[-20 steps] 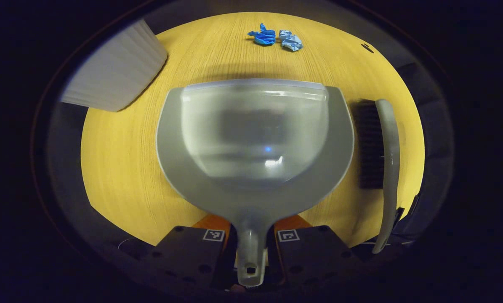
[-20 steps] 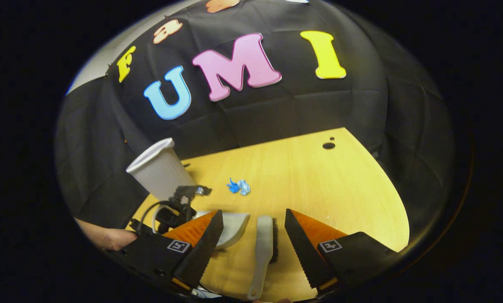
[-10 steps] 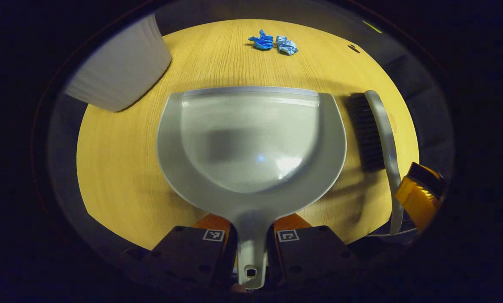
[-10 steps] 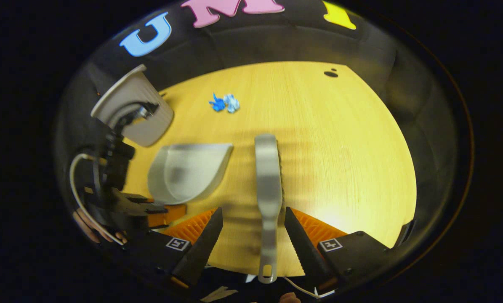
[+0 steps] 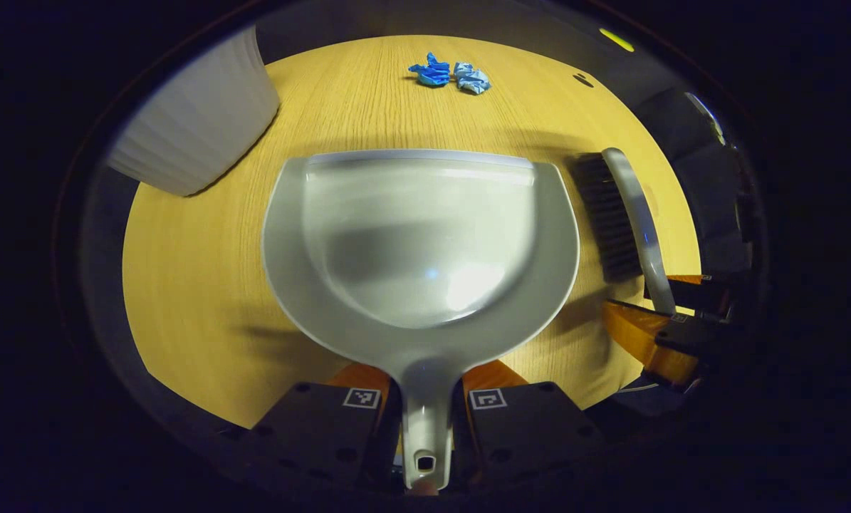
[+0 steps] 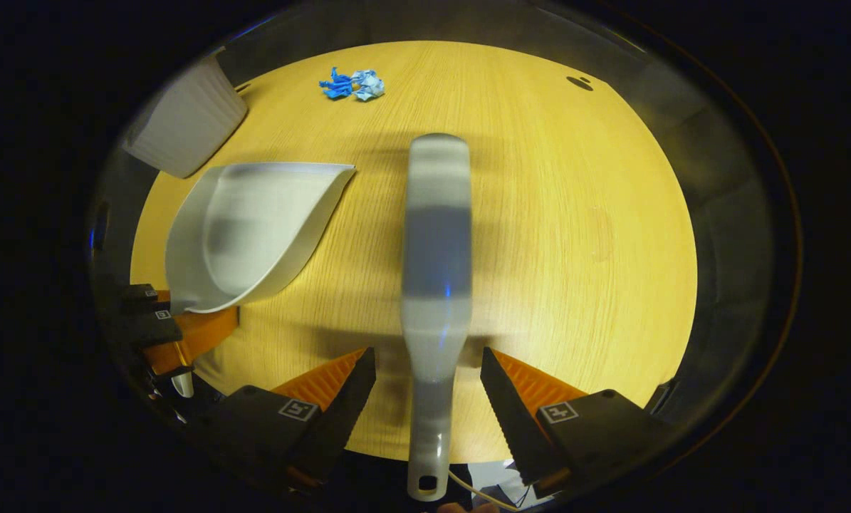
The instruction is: Pick up the small broom and dustpan from the desktop, sweep the trash into the dustpan with the broom, and then empty the trash into the garbage bin.
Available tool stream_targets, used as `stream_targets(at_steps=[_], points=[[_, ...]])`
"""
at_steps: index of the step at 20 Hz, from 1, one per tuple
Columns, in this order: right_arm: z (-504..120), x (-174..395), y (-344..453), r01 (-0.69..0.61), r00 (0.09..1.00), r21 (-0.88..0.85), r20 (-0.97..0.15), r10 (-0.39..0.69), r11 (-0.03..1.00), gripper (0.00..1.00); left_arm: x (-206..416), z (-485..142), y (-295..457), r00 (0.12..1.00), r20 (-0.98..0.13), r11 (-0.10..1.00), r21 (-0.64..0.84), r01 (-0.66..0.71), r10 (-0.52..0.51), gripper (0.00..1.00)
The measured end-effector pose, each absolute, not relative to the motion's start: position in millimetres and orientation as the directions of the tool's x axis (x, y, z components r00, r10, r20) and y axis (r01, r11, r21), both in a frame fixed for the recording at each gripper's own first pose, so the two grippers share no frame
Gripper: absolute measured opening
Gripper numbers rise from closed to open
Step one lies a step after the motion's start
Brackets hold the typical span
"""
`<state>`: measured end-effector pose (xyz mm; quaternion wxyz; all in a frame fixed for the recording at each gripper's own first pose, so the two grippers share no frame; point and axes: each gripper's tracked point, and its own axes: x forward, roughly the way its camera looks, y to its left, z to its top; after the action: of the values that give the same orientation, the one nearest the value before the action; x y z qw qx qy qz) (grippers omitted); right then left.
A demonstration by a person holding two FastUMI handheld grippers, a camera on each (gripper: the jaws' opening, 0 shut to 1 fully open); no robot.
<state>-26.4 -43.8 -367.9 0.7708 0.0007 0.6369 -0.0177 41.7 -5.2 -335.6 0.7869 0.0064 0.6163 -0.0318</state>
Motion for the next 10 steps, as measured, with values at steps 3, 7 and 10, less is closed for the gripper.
stream_targets(at_steps=[3, 7, 10], points=[[-372, -25, -49, 0.053, 0.149, -0.028, -0.988, -0.036, 0.998, 0.96, 40, -335, -5, 0.236, -0.971, 0.998, -0.032, 0.054, -0.044, 0.29], [-375, -15, -59, 0.066, 0.121, -0.026, -0.992, -0.034, 0.997, 0.72, 40, -334, -5, 0.231, -0.972, 0.998, -0.035, 0.046, -0.045, 0.29], [-376, -15, -64, 0.09, 0.073, 0.002, -0.997, -0.005, 0.996, 0.35, 40, -334, -6, 0.225, -0.973, 0.999, -0.037, 0.036, -0.044, 0.29]])
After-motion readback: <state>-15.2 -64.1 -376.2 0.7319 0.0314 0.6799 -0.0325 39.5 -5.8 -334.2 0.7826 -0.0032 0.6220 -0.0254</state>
